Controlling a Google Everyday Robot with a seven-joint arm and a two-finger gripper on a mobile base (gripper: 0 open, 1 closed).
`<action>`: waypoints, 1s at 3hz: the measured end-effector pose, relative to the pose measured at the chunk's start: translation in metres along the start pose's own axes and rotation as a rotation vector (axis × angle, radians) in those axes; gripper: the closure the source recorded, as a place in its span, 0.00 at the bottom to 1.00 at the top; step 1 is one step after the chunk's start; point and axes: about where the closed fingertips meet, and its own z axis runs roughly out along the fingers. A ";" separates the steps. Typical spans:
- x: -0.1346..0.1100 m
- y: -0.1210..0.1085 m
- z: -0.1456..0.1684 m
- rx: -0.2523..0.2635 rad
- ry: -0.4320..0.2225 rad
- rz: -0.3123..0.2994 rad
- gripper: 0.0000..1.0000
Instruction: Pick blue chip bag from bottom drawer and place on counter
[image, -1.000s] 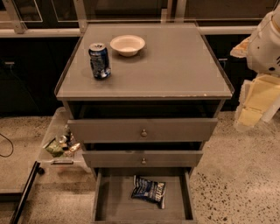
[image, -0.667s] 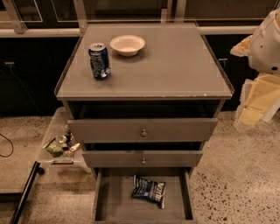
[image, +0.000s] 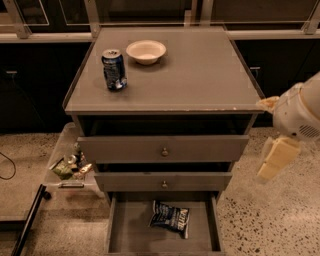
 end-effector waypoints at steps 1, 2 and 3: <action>0.019 -0.002 0.055 -0.028 -0.057 -0.034 0.00; 0.040 -0.008 0.101 -0.052 -0.077 -0.067 0.00; 0.059 -0.013 0.142 -0.105 -0.084 -0.069 0.00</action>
Offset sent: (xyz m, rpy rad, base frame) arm 0.0442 -0.0198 -0.1712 0.0878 0.0089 0.1452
